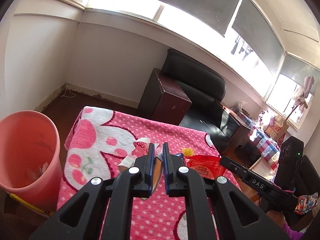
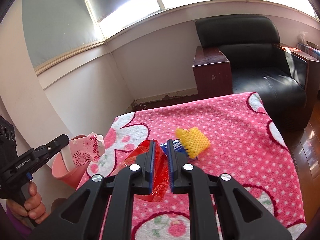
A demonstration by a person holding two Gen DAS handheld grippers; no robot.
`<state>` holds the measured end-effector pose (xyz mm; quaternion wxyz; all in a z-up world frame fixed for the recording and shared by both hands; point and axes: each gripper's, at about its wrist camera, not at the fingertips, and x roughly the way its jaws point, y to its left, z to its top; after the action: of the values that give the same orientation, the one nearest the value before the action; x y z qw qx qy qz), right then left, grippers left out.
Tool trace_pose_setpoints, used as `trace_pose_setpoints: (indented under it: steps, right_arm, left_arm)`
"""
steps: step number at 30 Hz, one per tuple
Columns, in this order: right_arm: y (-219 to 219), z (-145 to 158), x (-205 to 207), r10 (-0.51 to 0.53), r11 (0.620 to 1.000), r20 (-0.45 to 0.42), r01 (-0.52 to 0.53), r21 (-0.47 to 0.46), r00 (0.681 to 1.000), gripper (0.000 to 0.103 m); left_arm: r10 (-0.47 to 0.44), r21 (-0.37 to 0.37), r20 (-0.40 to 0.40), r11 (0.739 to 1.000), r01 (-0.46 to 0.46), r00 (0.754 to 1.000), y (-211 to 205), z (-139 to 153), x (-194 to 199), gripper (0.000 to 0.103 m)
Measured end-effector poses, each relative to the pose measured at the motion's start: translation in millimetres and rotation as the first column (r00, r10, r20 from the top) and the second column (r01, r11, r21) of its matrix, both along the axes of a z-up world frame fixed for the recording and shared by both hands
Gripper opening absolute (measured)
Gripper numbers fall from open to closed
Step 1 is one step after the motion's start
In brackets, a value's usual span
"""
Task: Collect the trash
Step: 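Carry the red bag and paper wrapper over the pink bucket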
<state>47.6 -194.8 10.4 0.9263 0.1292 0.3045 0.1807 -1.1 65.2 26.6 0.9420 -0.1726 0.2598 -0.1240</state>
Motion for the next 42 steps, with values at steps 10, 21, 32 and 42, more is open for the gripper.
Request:
trace_pose_setpoints:
  steps: [10, 21, 32, 42]
  right_arm:
    - [103, 20, 21, 0.211, 0.977, 0.037, -0.211, -0.016, 0.977, 0.012]
    - [226, 19, 30, 0.428, 0.901, 0.031, -0.424, -0.087, 0.903, 0.012]
    - [300, 5, 31, 0.513, 0.849, 0.001, -0.507, -0.146, 0.858, 0.012]
    - [316, -1, 33, 0.530, 0.837, -0.013, -0.526, -0.149, 0.848, 0.012]
  left_arm:
    - [0.197, 0.004, 0.053, 0.980, -0.198, 0.979, 78, 6, -32, 0.007]
    - [0.401, 0.026, 0.048, 0.915, -0.402, 0.915, 162, -11, -60, 0.007]
    - [0.481, 0.032, -0.019, 0.877, -0.480, 0.877, 207, -43, -70, 0.007]
    - [0.500, 0.036, -0.049, 0.866, -0.499, 0.864, 217, -54, -66, 0.008]
